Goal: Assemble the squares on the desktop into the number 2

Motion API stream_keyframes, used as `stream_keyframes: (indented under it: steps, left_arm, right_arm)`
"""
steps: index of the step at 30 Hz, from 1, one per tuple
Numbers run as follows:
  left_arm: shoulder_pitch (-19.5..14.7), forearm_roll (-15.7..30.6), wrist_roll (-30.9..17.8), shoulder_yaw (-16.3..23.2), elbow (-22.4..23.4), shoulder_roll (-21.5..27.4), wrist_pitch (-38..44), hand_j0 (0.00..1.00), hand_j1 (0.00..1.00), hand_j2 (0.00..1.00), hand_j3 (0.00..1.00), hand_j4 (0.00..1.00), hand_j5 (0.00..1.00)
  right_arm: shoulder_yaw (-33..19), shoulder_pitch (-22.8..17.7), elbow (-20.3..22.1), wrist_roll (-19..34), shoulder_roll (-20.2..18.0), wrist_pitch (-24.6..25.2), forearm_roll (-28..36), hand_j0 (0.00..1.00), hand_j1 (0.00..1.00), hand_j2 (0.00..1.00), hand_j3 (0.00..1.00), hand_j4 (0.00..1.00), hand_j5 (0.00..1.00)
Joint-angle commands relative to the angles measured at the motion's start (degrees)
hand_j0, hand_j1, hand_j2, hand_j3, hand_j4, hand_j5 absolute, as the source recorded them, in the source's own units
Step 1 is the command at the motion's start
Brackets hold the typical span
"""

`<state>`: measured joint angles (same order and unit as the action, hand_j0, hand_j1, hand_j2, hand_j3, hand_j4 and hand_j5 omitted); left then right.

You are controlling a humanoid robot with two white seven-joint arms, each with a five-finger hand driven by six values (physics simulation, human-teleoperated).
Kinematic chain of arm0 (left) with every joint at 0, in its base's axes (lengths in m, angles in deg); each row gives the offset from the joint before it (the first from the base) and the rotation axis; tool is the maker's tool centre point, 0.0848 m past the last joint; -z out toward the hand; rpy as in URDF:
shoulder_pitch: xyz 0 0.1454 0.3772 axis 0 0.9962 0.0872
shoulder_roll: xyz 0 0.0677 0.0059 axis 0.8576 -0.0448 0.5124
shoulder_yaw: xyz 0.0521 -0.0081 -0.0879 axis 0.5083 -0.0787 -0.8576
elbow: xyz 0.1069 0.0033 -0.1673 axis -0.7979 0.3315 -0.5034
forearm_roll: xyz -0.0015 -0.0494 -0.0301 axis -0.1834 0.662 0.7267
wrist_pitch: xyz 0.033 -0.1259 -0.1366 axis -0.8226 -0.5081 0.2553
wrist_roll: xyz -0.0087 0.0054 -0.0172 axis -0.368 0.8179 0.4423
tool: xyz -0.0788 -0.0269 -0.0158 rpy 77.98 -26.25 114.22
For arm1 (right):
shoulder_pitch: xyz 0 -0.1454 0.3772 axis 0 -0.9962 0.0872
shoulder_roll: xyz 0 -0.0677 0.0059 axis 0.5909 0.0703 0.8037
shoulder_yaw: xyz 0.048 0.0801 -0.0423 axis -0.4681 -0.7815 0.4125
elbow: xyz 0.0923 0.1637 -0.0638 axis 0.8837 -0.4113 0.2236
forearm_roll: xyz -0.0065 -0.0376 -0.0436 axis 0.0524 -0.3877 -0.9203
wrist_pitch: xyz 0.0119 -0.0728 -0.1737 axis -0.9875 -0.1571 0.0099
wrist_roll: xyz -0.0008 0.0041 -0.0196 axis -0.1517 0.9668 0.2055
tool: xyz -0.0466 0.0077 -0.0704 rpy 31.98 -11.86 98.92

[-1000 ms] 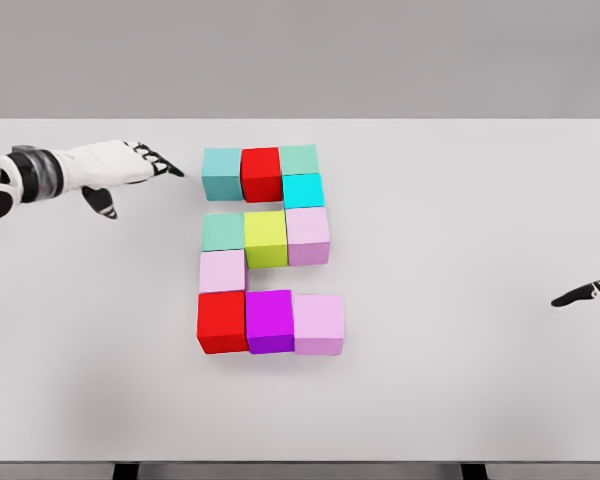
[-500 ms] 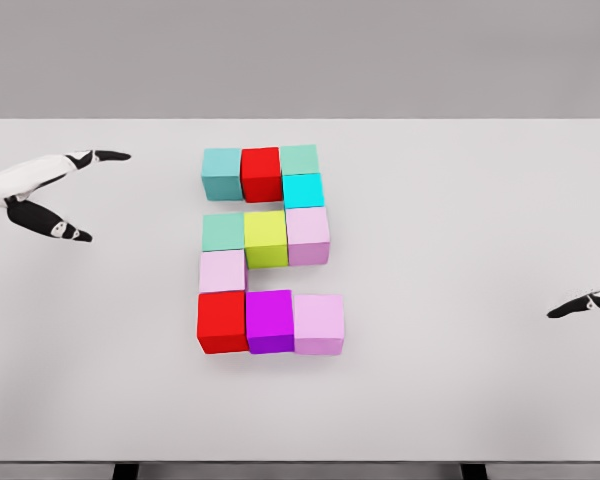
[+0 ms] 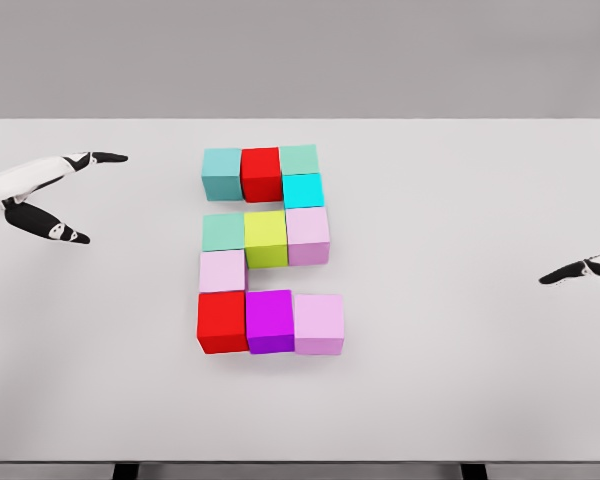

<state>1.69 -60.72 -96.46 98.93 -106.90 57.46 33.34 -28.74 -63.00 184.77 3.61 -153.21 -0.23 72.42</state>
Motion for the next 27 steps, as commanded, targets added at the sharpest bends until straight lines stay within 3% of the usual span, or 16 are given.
stream_keyframes:
  steps: [1,8,9,10,11,12,14,15,17,18,21,27]
  left_arm:
    - [0.0,0.4,0.0,0.0,0.0,0.1,0.2,1.0,1.0,1.0,1.0,1.0,1.0]
    - [0.0,0.4,0.0,0.0,-0.1,0.0,0.2,1.0,1.0,1.0,1.0,1.0,1.0]
    - [0.0,0.4,0.0,0.0,-0.1,0.0,0.2,1.0,1.0,1.0,1.0,1.0,1.0]
    - [0.2,0.3,0.0,0.0,0.0,0.0,0.2,1.0,1.0,1.0,1.0,1.0,1.0]
    - [0.4,0.4,0.0,0.1,-0.1,0.0,0.2,1.0,1.0,1.0,1.0,1.0,1.0]
    - [0.3,0.3,0.0,0.0,0.0,0.0,0.2,1.0,1.0,1.0,1.0,1.0,1.0]
    - [0.3,0.4,0.0,0.0,-0.2,0.0,0.2,1.0,1.0,1.0,1.0,1.0,1.0]
    - [0.3,0.4,0.0,0.0,-0.2,-0.2,0.2,1.0,1.0,1.0,1.0,1.0,1.0]
    - [0.4,0.4,0.0,0.0,0.0,-0.2,0.2,1.0,1.0,1.0,1.0,1.0,1.0]
    - [0.4,0.3,0.0,0.0,0.0,-0.2,0.2,1.0,1.0,1.0,1.0,1.0,1.0]
    - [0.4,0.1,0.0,0.1,0.0,-0.3,0.2,1.0,1.0,1.0,1.0,1.0,1.0]
    - [0.7,0.0,0.0,0.2,0.0,-0.2,0.2,1.0,1.0,1.0,1.0,1.0,1.0]
  right_arm:
    - [-4.5,0.0,0.1,0.0,0.6,0.1,2.0,1.0,1.0,1.0,1.0,1.0,1.0]
    - [-6.7,0.0,0.0,0.0,0.7,0.1,1.9,1.0,1.0,1.0,1.0,1.0,1.0]
    - [-6.7,0.0,-0.2,0.0,2.4,0.1,1.4,1.0,1.0,1.0,1.0,1.0,1.0]
    - [-6.7,0.0,-0.7,0.0,5.6,0.1,1.3,1.0,1.0,1.0,1.0,1.0,1.0]
    - [-6.8,0.3,-1.6,0.0,16.0,0.1,0.4,1.0,1.0,1.0,1.0,1.0,1.0]
    - [-6.7,5.9,-0.3,0.0,22.1,0.1,-3.5,1.0,1.0,1.0,1.0,1.0,1.0]
    - [-4.0,16.1,0.1,0.0,32.6,0.1,-4.3,1.0,1.0,1.0,1.0,1.0,1.0]
    - [2.5,20.5,0.1,0.0,34.1,0.1,-4.4,1.0,1.0,1.0,1.0,1.0,1.0]
    - [17.2,32.9,0.1,0.0,36.4,0.1,-4.6,1.0,1.0,1.0,1.0,1.0,1.0]
    - [20.4,35.6,0.1,0.0,36.4,0.1,-4.6,1.0,1.0,1.0,1.0,1.0,1.0]
    - [20.9,36.6,0.1,0.0,34.3,0.1,-4.8,1.0,1.0,1.0,1.0,1.0,1.0]
    - [21.1,36.5,0.1,0.0,34.4,0.1,-6.0,1.0,1.0,1.0,1.0,1.0,1.0]
